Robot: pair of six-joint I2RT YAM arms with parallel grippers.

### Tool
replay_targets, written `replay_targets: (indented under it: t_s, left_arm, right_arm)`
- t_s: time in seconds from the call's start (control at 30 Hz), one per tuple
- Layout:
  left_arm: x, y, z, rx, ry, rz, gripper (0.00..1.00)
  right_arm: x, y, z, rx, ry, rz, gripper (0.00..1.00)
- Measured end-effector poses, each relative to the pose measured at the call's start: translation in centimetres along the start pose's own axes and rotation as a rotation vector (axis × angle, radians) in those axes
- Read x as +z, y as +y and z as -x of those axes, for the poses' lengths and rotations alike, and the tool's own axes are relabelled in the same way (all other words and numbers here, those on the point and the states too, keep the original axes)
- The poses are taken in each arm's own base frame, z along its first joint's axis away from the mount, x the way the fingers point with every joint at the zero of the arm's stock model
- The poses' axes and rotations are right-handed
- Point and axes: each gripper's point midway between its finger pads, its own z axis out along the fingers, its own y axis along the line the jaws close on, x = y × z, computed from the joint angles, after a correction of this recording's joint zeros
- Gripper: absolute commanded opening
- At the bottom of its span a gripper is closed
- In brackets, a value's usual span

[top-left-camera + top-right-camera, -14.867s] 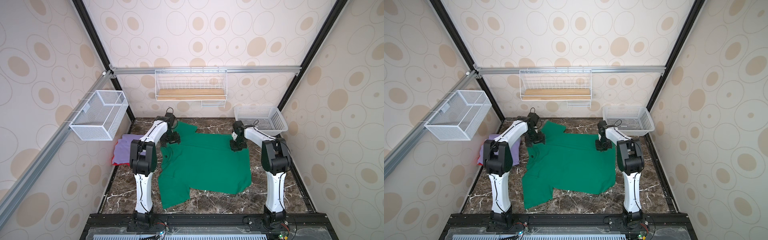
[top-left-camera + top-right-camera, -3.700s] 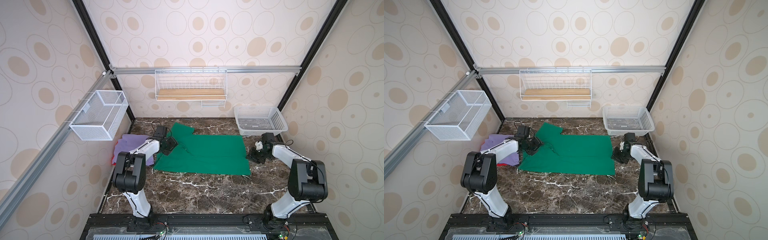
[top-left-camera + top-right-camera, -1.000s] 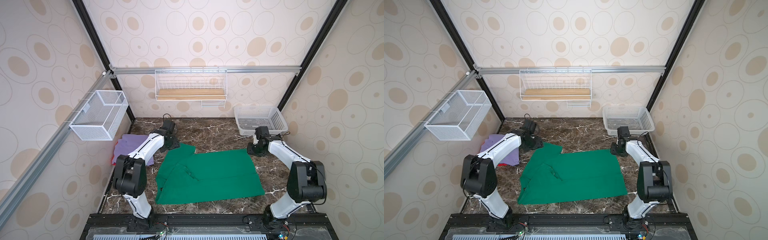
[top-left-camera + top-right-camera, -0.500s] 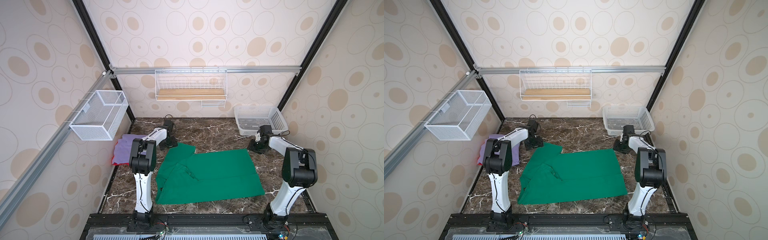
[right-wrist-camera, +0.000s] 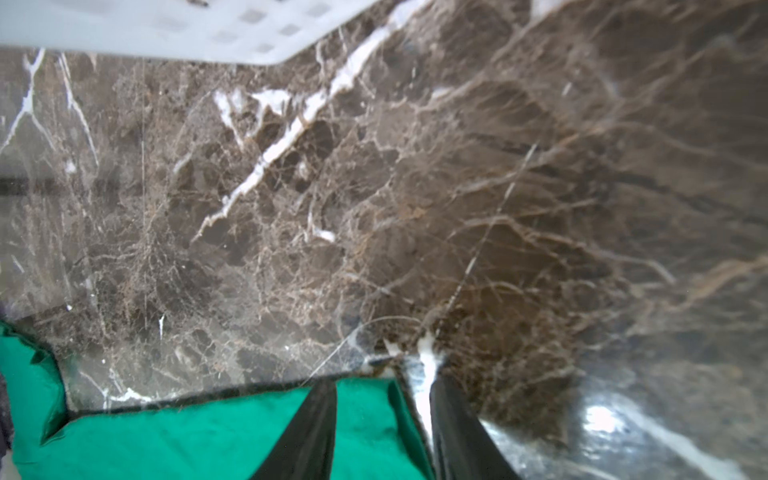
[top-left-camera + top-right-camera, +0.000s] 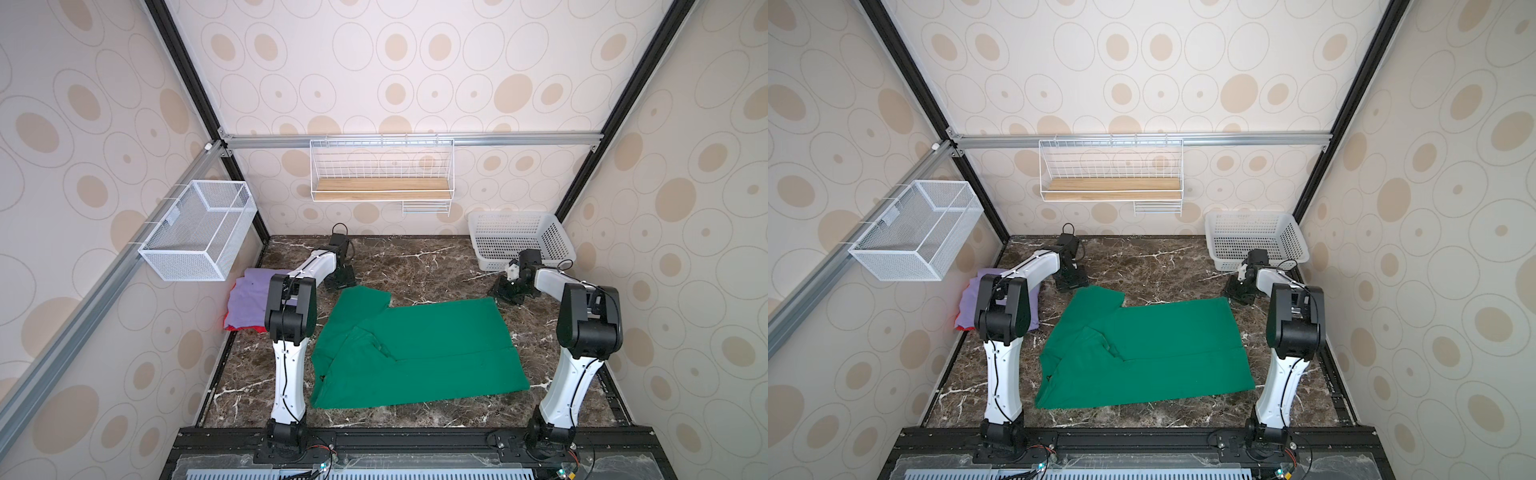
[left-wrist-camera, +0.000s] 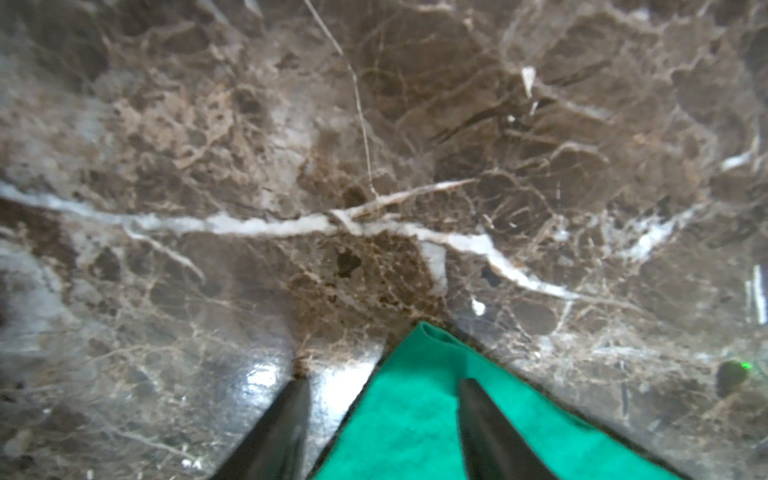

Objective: Fold and stack t-shirts
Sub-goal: Fold the T-shirt.

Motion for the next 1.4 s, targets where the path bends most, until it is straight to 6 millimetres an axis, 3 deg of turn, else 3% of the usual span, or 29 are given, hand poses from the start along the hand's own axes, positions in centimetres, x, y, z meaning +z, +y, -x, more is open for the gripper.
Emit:
replay_targets:
  t_s: [0.1, 0.13, 0.23, 0.27, 0.53, 0.73, 0.93, 1.1, 1.4]
  left_arm:
    - [0.0, -0.4, -0.1, -0.001, 0.009, -0.025, 0.06]
    - [0.1, -0.5, -0.2, 0.001, 0.014, -0.036, 0.0]
    - [0.1, -1.1, -0.6, 0.008, 0.028, -0.06, 0.0]
    - [0.1, -1.2, -0.6, 0.008, 0.03, -0.067, 0.0]
    - [0.1, -1.6, -0.8, 0.008, 0.041, -0.09, 0.0]
    - [-0.7, -1.6, -1.1, 0.003, 0.022, -0.108, 0.0]
    - [-5.6, -2.5, 0.1, -0.007, -0.07, -0.171, 0.0]
    - [-10.4, -3.3, 0.7, -0.007, -0.155, -0.239, 0.0]
    - [-15.5, -2.9, -3.1, 0.004, -0.19, -0.327, 0.0]
  right_arm:
    - [0.0, 0.2, -0.2, 0.001, 0.009, 0.01, 0.35]
    - [0.1, 0.2, -0.4, 0.002, 0.014, 0.013, 0.29]
    - [0.1, 0.3, -0.8, 0.001, 0.032, 0.023, 0.02]
    - [0.1, 0.4, -1.0, 0.003, 0.038, 0.029, 0.0]
    - [0.3, 0.6, -2.1, 0.019, 0.069, 0.054, 0.0]
    - [-1.9, 1.9, -2.0, -0.007, 0.041, 0.054, 0.0]
    - [-6.2, 4.4, -2.0, -0.07, -0.044, 0.063, 0.0]
    - [-9.0, 4.5, -3.9, -0.091, -0.08, 0.051, 0.0]
    - [-14.0, 3.4, -9.9, -0.14, -0.108, -0.003, 0.0]
